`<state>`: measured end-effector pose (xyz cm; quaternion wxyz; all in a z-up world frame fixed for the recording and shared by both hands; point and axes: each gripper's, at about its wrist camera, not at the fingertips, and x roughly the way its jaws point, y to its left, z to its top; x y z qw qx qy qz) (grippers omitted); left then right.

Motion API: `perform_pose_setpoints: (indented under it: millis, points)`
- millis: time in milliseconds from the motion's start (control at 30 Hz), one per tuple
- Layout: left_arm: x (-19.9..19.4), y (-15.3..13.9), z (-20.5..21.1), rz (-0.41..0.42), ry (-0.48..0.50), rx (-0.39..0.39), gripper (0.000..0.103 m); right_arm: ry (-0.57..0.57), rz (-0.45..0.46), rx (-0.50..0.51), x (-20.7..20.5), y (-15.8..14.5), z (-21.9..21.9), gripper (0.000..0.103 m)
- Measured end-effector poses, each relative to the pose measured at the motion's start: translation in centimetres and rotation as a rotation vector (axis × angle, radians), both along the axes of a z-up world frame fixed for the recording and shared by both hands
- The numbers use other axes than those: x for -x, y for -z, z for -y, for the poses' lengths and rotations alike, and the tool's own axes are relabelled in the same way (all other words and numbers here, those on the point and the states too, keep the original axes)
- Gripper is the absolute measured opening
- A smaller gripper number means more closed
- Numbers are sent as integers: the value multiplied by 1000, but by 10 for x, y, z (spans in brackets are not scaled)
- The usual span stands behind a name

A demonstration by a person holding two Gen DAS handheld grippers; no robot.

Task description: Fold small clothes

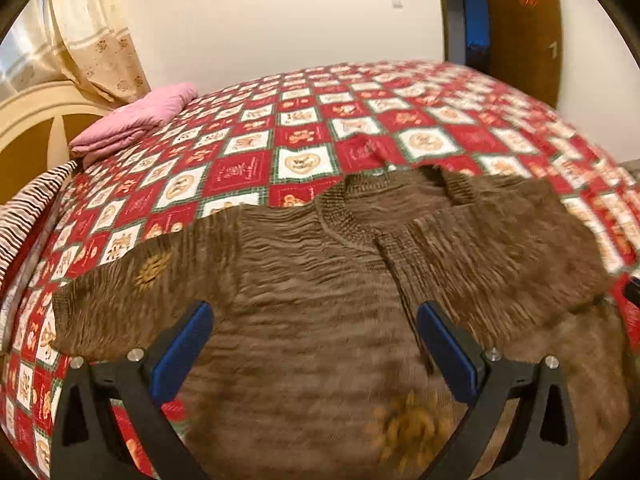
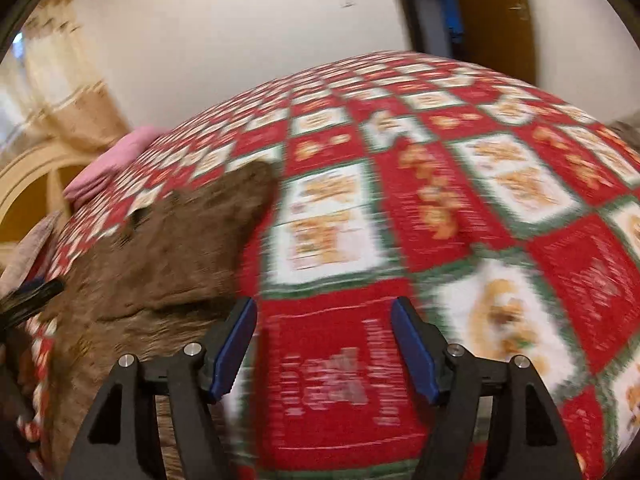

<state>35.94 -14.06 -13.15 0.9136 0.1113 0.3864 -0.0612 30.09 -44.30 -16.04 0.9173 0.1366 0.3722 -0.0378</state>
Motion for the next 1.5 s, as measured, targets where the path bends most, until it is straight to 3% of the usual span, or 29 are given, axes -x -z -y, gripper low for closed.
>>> perform_pose_setpoints:
  millis: [167,233,267,367,433,567,700,833,933,1000,1100,1200,1267,1300,1400,1500]
  points:
    - [-31,27,24,-28,-84,-86,103,-171,-27,147,-28,1,-60,70]
    - [-37,39,30,-37,-94,-154,103,-119,-84,257,-41,7,-72,70]
    - [-40,47,30,-45,-102,-185,103,-83,-92,242,-46,7,-67,70]
    - [-39,47,20,-43,-111,-121,103,107,-100,159,-43,8,-27,70]
    - [-39,47,17,-47,-109,-95,103,100,-85,121,-37,13,-18,70]
    - [-37,42,8,-52,-119,-14,103,89,-79,190,-30,12,-34,71]
    - [-32,35,-3,-56,-152,49,103,107,-58,148,-18,14,-30,71]
    - [-30,37,13,-40,-108,-25,103,121,-20,144,-7,6,-32,72]
    - [-29,50,23,-42,-87,-90,103,186,87,99,6,-19,-28,72]
    - [-28,48,24,-31,-91,-97,103,110,124,85,-4,-36,-39,72]
    - [-29,47,19,-41,-86,-68,103,-75,106,97,-39,-43,-70,71]
    - [-28,40,-2,-72,-118,19,103,-193,2,44,-72,-24,-90,67]
    - [-20,34,-22,-88,-140,91,103,-231,-97,23,-77,-1,-98,67]
    - [-15,31,-29,-91,-141,112,103,-239,-110,60,-71,10,-104,67]
    - [0,24,-61,-69,-143,121,103,-264,-116,157,-54,7,-119,67]
    - [10,17,-97,-29,-181,105,103,-270,-139,154,-50,-3,-125,67]
